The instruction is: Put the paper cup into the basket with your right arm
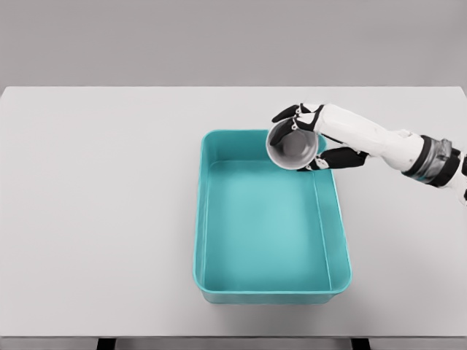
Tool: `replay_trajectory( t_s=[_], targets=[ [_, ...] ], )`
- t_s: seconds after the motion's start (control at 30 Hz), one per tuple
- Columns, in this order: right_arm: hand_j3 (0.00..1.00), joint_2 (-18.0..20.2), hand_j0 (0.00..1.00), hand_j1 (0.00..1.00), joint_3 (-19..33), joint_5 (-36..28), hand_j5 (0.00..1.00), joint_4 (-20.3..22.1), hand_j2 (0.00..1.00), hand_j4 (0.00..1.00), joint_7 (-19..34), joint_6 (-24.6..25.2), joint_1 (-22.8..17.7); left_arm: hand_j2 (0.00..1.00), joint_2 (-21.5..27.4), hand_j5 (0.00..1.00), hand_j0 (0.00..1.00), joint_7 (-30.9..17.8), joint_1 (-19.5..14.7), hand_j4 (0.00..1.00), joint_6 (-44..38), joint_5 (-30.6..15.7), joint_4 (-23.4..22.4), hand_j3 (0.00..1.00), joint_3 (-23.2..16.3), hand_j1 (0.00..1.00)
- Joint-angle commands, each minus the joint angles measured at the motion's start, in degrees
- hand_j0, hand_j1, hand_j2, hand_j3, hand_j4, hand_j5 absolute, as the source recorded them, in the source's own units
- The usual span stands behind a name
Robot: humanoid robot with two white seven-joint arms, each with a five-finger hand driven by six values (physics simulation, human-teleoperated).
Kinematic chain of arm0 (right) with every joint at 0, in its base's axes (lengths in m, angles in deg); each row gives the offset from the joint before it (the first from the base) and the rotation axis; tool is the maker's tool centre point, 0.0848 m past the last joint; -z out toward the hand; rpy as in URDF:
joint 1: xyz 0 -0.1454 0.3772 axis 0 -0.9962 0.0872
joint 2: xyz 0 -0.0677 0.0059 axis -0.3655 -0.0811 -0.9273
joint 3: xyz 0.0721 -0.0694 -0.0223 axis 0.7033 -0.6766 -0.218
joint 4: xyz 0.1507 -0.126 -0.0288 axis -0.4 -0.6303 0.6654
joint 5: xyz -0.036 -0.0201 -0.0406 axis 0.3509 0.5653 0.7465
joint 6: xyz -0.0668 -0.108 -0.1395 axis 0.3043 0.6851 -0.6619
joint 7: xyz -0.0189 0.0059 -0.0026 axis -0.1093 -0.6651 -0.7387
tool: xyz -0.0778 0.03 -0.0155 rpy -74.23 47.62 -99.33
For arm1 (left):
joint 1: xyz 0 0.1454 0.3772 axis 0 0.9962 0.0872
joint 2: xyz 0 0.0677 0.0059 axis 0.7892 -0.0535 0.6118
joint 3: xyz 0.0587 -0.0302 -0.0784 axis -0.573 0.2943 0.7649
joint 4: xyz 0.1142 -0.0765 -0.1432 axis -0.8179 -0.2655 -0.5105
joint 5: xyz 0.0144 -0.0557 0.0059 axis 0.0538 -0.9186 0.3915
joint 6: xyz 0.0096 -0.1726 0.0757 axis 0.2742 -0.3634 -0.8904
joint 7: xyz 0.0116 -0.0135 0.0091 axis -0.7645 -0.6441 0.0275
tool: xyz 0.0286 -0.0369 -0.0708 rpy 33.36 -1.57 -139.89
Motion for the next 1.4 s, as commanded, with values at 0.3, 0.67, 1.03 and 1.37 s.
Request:
replay_trajectory(
  t_s=[0.3, 0.67, 1.03, 1.37],
  targets=[
    [0.89, -0.55, 0.89, 0.89, -3.27, 2.69, 0.89, 0.22, 0.89, 0.89, -0.08, 0.10, 0.18, 1.00, 0.00, 1.00, 1.00, -0.01, 0.09, 1.00, 0.00, 0.01, -0.09, 1.00, 0.00, 1.00],
    [1.00, -0.98, 1.00, 1.00, -5.90, 2.87, 1.00, 0.14, 1.00, 1.00, 0.00, 0.10, 4.57, 1.00, 0.00, 1.00, 1.00, -0.01, 0.09, 1.00, 0.00, 0.01, -0.09, 1.00, 0.00, 1.00],
    [1.00, -0.90, 1.00, 1.00, -7.40, 3.31, 1.00, -1.88, 1.00, 1.00, -0.08, 0.10, 9.23, 1.00, 0.00, 1.00, 1.00, -0.01, 0.09, 1.00, 0.00, 0.01, 0.00, 1.00, 0.00, 1.00],
    [1.00, 24.24, 1.00, 1.00, -6.78, 4.10, 1.00, -3.20, 1.00, 1.00, 0.53, 0.10, 5.98, 1.00, 0.00, 1.00, 1.00, -0.01, 0.09, 1.00, 0.00, 0.01, 0.00, 1.00, 0.00, 1.00]
  ],
)
